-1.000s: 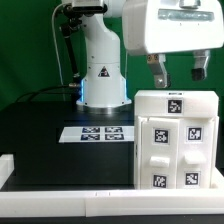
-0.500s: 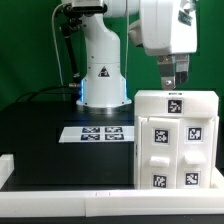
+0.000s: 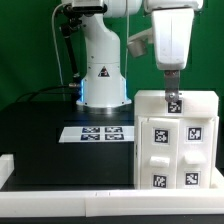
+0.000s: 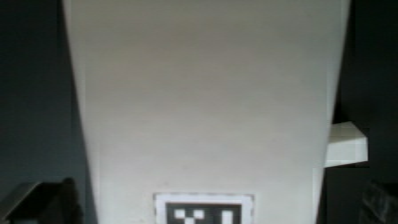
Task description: Assemble cabinet
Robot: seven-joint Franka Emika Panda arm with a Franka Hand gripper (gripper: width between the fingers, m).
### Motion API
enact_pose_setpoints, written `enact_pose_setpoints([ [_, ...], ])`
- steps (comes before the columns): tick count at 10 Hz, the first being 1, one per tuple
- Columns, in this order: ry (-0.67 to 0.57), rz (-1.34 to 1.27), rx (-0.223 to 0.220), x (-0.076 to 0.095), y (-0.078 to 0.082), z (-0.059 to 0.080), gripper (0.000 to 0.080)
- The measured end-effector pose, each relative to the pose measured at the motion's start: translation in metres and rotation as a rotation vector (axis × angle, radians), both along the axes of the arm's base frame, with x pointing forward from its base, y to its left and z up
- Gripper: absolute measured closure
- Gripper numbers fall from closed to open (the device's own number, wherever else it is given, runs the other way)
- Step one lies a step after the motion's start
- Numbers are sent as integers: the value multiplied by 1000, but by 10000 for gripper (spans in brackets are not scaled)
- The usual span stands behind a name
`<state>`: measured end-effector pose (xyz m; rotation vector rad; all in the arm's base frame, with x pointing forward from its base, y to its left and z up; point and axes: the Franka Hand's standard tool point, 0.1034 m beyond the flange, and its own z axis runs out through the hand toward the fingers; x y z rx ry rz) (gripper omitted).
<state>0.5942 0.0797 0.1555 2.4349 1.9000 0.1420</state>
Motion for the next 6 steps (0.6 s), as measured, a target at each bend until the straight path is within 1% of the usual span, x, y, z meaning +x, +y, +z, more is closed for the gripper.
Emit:
enact_pose_setpoints([
  [2,2,-11,0,0,-3,-1,16],
  [3,2,-12,0,0,-3,-1,190],
  [4,2,-35,2,0,-4,-1,242],
  [6,3,-59,4,0,-4,-1,242],
])
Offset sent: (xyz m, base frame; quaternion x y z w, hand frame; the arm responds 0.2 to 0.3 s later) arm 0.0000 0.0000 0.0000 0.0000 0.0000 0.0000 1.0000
